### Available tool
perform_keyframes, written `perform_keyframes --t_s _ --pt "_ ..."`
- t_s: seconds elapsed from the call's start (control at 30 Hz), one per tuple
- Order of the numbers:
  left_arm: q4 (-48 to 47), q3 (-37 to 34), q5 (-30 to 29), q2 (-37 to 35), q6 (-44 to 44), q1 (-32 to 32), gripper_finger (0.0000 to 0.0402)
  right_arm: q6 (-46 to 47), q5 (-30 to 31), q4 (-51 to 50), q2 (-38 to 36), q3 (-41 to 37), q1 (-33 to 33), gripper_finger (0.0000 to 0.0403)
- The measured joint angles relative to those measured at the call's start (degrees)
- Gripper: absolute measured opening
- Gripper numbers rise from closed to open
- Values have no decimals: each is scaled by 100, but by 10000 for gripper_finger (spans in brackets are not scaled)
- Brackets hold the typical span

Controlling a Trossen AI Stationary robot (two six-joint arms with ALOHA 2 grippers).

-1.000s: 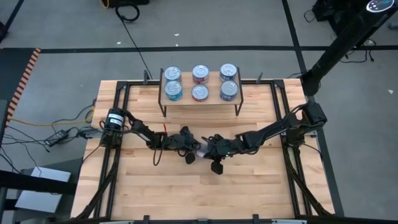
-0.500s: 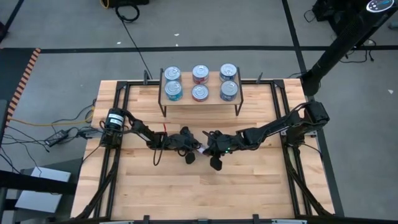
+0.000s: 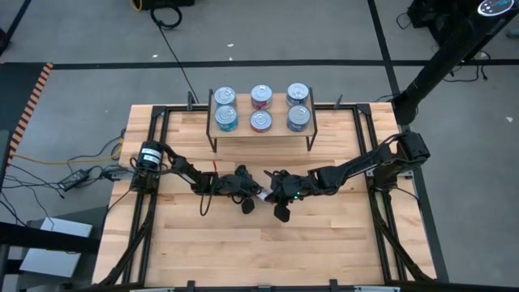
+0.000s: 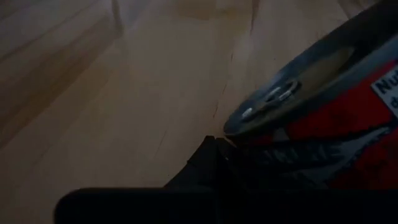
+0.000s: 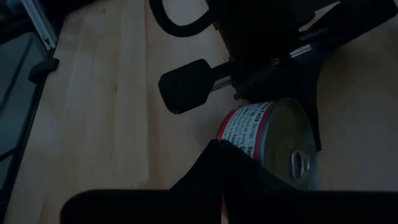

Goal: Stack canned seafood by type on shelf
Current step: Stack the red tuna can on top of the other red tuna can on the shelf

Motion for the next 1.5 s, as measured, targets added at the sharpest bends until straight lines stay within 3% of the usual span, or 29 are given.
perform_keyframes --t_s 0.53,0.9,1.1,1.5 --pt "-2 0 44 0 -15 -11 7 -39 27 -419 -403 -4 -450 4" --pt "-19 4 42 0 -26 -11 7 -50 -140 -416 -399 -7 -437 7" --pt "-50 13 -53 -6 -35 -20 7 61 -564 -569 -388 -13 -396 7" --pt "-154 17 -138 -15 13 -21 7 97 -483 -646 -394 -11 -203 9"
